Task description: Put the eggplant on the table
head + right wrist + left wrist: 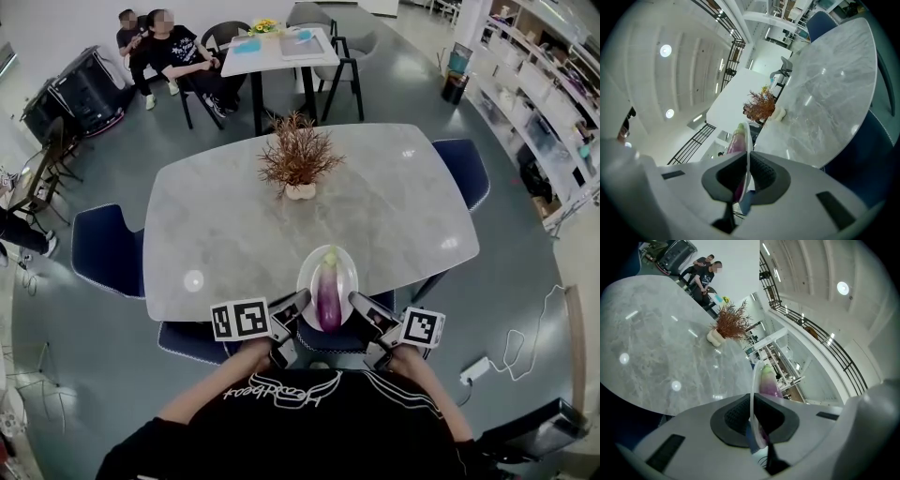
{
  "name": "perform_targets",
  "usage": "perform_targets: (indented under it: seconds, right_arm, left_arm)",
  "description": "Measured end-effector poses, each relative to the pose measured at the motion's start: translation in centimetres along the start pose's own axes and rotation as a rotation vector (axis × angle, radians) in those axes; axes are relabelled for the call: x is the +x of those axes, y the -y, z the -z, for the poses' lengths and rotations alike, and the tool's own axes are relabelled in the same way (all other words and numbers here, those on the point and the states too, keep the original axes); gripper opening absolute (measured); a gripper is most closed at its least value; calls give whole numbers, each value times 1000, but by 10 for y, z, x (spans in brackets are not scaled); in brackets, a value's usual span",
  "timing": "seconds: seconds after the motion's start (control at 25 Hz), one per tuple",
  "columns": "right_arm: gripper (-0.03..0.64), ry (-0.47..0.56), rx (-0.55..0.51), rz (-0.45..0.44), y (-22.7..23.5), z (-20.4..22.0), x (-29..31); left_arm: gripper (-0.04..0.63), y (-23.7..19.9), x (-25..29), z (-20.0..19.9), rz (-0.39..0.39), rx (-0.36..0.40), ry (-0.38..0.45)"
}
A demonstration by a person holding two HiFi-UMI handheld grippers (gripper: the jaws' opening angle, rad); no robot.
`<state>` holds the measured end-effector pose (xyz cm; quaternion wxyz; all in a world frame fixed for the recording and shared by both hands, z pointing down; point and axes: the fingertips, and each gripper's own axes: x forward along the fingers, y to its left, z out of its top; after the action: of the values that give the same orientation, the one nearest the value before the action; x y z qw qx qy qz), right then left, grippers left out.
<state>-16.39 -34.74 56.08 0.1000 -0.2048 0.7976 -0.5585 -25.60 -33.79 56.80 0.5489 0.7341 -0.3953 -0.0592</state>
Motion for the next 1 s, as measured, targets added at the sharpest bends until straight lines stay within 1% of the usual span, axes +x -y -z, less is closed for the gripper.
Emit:
perform_targets:
  seconds: [0.52, 0.72, 0.88, 1.0]
  right_arm:
    - [20, -7, 8, 10, 29, -50, 29]
    - [20, -6, 2, 22, 47, -67, 40]
    - [20, 0, -10, 96, 70, -81, 45]
    - [20, -1, -7, 116, 83, -93, 56]
  left_arm:
    - [28, -16, 43, -41, -13, -18, 16]
    - [28, -28, 62, -53, -27, -44, 27]
    - [28, -40, 78, -64, -28, -53, 36]
    - [28, -50, 91, -73, -42, -66, 37]
